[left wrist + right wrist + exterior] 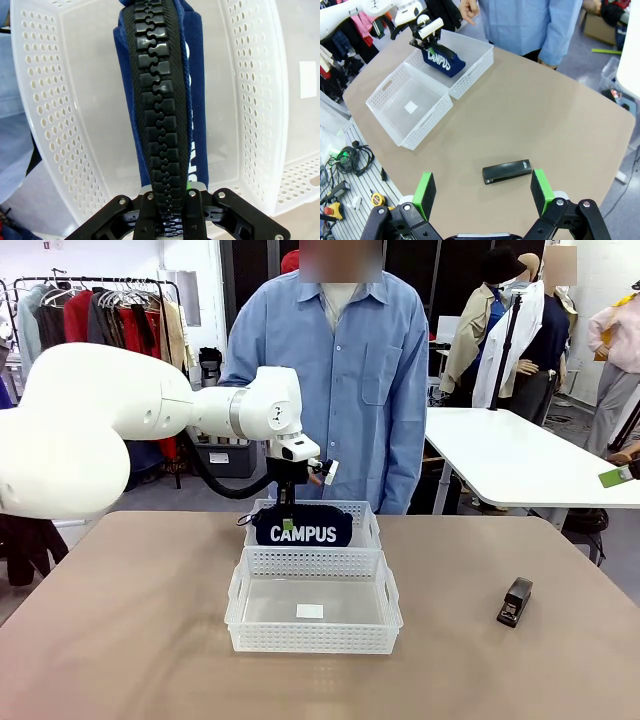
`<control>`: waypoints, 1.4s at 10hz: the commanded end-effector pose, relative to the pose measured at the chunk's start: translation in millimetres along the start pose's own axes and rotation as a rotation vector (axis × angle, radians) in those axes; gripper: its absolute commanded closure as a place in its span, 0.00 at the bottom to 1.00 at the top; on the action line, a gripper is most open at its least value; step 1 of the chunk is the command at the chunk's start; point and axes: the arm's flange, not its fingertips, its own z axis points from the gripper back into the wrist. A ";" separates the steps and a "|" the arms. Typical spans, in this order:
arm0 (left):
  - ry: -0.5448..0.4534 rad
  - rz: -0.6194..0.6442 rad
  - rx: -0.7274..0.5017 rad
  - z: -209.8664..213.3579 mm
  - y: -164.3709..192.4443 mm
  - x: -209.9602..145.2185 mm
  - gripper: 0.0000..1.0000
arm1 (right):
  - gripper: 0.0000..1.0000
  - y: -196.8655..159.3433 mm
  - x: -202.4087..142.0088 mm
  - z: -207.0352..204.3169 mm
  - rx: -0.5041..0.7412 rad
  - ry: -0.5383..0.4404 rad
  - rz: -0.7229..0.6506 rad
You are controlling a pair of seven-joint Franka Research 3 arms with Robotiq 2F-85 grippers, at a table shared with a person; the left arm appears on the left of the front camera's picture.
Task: Distribute items into two baskets.
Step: Place the picked Pencil pouch into the Organizing basket as instructed by the person.
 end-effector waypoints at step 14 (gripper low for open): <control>-0.043 -0.095 -0.107 50.1 -28.2 -0.5 0.00 | 0.00 -2.2 1.3 0.2 0.016 -0.032 0.019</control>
